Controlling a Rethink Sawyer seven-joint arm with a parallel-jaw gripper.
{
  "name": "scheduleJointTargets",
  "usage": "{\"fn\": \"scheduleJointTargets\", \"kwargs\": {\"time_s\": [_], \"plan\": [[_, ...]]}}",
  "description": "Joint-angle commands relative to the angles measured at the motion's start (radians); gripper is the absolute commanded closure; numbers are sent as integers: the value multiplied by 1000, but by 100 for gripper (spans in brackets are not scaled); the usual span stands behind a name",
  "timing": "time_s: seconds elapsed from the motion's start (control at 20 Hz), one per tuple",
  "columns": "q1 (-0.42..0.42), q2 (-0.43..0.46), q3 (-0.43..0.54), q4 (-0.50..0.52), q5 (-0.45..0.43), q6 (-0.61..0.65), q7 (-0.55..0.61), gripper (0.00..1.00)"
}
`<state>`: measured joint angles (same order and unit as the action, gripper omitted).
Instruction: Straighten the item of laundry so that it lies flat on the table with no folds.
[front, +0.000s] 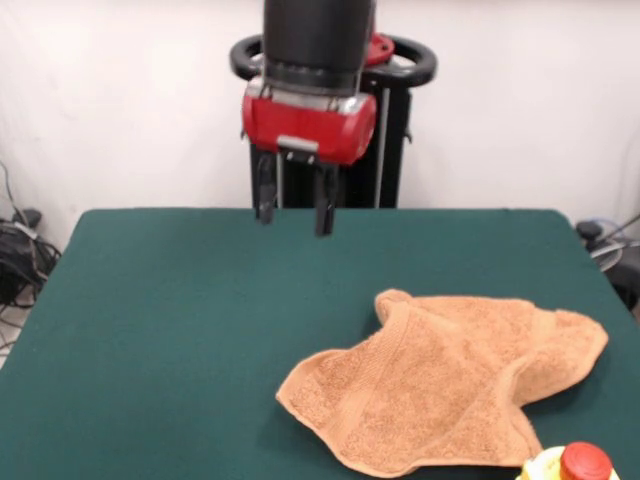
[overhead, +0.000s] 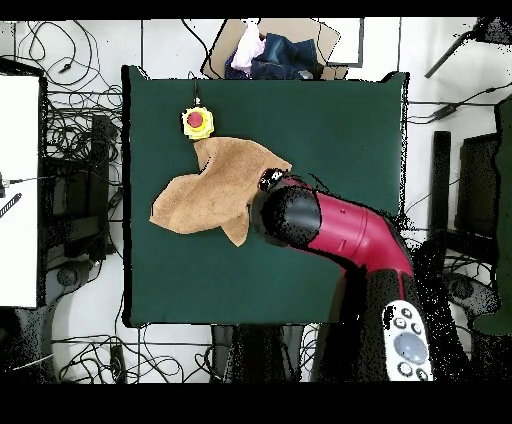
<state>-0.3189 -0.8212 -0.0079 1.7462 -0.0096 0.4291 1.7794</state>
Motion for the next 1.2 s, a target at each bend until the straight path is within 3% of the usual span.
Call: {"fn": "scheduleJointTargets", "kwargs": {"time_s": [0.05,0.5,1.2], "plan": [[-32,102,110,30,-16,-71,70,0],[-53,143,133,3,-29,-84,40,0],[-43,118,129,7,-24,-48,48,0]]}}
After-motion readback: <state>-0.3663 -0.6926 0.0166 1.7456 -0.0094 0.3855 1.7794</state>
